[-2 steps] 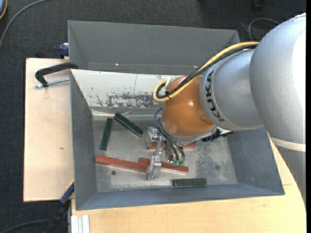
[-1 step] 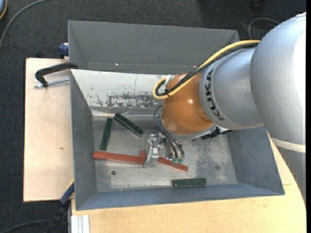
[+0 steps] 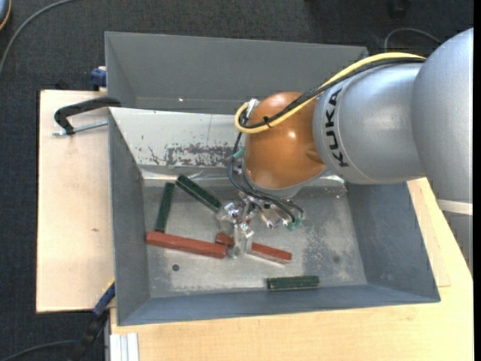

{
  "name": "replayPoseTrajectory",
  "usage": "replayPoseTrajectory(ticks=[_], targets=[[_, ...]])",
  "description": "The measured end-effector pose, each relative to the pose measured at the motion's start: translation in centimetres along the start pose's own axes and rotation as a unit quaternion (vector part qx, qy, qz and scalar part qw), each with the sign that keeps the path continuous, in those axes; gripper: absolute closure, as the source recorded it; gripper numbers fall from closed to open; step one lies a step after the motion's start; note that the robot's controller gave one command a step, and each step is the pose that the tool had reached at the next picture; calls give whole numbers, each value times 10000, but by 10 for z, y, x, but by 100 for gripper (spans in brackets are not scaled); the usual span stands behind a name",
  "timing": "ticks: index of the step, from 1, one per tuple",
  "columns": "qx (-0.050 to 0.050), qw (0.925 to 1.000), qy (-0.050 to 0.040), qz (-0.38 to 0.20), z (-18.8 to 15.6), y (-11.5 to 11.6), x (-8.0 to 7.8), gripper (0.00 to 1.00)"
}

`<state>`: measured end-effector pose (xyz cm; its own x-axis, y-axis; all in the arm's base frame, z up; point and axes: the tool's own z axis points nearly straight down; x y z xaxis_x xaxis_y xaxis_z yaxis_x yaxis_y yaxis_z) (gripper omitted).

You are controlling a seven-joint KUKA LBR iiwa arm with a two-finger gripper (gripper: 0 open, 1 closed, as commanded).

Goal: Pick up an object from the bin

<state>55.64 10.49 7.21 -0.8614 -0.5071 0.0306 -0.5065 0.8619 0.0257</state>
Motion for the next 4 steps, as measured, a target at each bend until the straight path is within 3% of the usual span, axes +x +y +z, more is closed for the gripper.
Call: replayPoseTrajectory(ticks=[1,2,3,4], targets=[[171,9885,-190,-1490,-116,1,13,100],[150,9887,-163,-1485,-113,2,14,0],[164,9414,-110,-3368,2,-35,-15,0],[175,9416,-145,-3361,-4,-34,-17,100]])
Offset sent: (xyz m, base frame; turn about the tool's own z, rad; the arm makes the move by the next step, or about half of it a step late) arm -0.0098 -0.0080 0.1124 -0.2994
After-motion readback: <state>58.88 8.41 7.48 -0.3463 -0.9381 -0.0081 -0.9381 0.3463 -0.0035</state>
